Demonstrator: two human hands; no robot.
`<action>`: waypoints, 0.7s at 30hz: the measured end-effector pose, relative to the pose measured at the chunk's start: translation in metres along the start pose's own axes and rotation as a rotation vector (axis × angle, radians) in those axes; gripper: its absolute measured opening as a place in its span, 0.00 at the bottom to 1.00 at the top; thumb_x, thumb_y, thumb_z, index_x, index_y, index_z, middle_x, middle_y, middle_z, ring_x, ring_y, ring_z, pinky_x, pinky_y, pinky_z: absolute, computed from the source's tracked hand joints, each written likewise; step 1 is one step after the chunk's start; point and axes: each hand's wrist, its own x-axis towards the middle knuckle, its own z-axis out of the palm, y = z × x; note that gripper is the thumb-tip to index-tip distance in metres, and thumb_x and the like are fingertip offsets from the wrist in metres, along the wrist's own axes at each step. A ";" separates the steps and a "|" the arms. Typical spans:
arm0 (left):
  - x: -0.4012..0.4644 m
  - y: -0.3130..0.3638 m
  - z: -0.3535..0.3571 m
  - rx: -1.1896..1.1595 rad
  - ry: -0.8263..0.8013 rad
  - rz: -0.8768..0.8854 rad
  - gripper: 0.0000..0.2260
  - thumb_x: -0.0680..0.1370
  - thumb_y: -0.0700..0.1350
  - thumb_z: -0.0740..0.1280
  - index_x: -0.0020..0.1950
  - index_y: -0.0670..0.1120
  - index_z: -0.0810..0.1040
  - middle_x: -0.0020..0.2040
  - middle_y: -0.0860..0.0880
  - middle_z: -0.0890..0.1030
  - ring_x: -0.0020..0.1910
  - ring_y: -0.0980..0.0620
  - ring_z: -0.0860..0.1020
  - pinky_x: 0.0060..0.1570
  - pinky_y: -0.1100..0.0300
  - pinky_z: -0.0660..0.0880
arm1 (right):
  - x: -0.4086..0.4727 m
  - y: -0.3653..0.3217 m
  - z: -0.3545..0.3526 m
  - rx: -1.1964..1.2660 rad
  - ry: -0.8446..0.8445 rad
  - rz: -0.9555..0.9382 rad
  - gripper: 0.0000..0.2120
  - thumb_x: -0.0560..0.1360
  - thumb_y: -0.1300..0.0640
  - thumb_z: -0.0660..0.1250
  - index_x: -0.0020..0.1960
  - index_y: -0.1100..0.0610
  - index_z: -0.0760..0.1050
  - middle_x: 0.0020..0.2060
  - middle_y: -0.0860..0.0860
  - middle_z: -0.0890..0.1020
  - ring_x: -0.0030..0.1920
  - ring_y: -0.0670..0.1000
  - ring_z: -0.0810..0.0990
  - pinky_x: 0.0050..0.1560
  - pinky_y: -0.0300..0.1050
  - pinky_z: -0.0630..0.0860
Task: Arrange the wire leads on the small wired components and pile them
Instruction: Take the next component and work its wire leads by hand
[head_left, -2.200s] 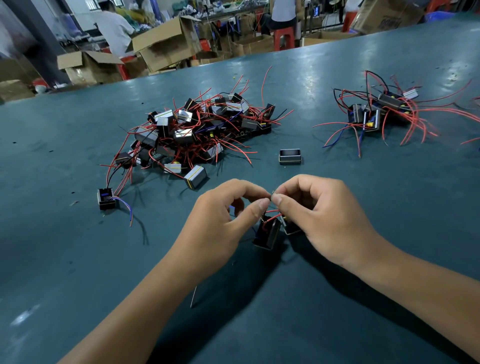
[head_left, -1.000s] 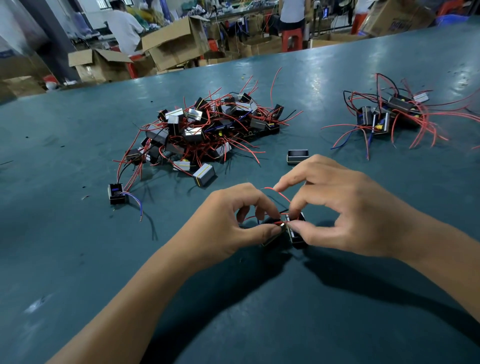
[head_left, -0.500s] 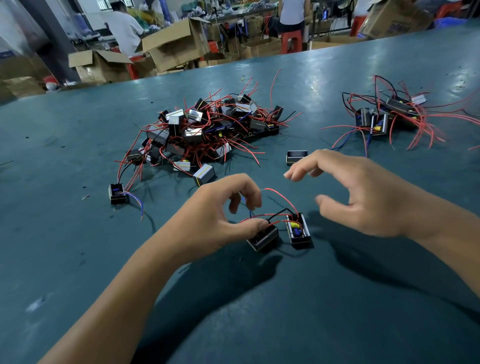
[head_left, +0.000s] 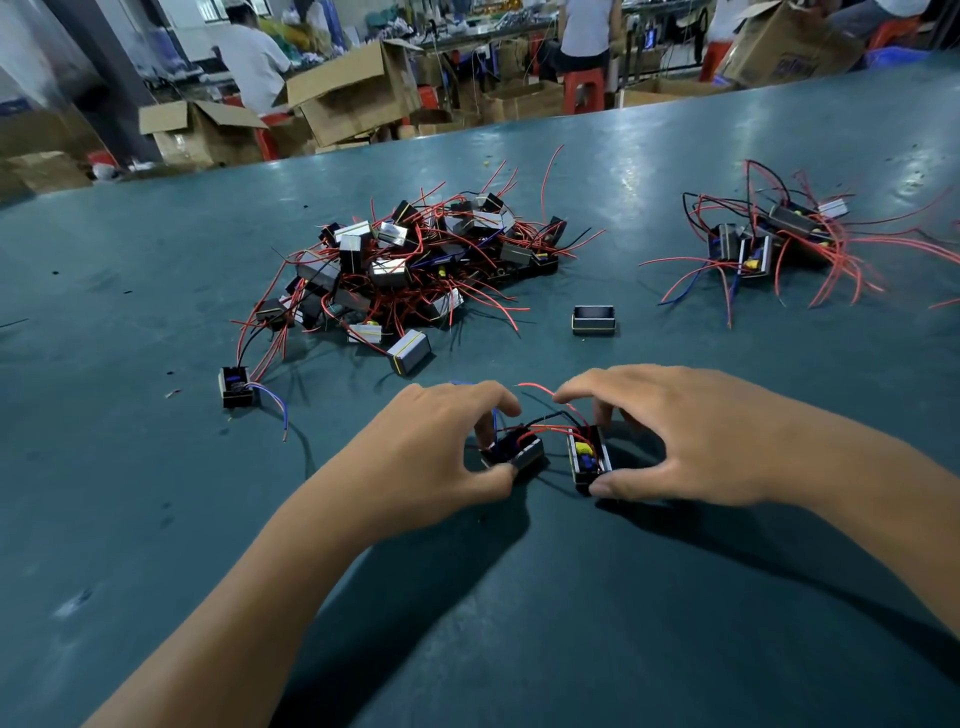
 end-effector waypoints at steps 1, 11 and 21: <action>0.000 -0.001 0.000 0.022 0.008 0.009 0.18 0.74 0.56 0.69 0.63 0.57 0.75 0.46 0.61 0.77 0.47 0.65 0.71 0.53 0.64 0.64 | 0.000 0.000 0.000 0.001 -0.008 0.001 0.28 0.70 0.31 0.64 0.66 0.33 0.60 0.51 0.33 0.70 0.51 0.38 0.69 0.55 0.41 0.70; 0.001 -0.013 -0.011 0.069 -0.006 -0.010 0.22 0.75 0.55 0.71 0.68 0.60 0.71 0.48 0.62 0.76 0.49 0.60 0.71 0.58 0.59 0.62 | 0.002 -0.006 0.001 -0.290 0.097 0.229 0.35 0.58 0.17 0.52 0.45 0.46 0.66 0.39 0.42 0.75 0.43 0.50 0.77 0.38 0.47 0.69; 0.001 -0.011 -0.006 0.039 -0.004 -0.003 0.20 0.75 0.63 0.67 0.66 0.61 0.72 0.40 0.61 0.75 0.43 0.64 0.71 0.54 0.59 0.63 | 0.002 0.000 -0.001 -0.260 0.151 0.002 0.22 0.73 0.33 0.61 0.60 0.45 0.70 0.56 0.41 0.74 0.60 0.47 0.70 0.62 0.44 0.65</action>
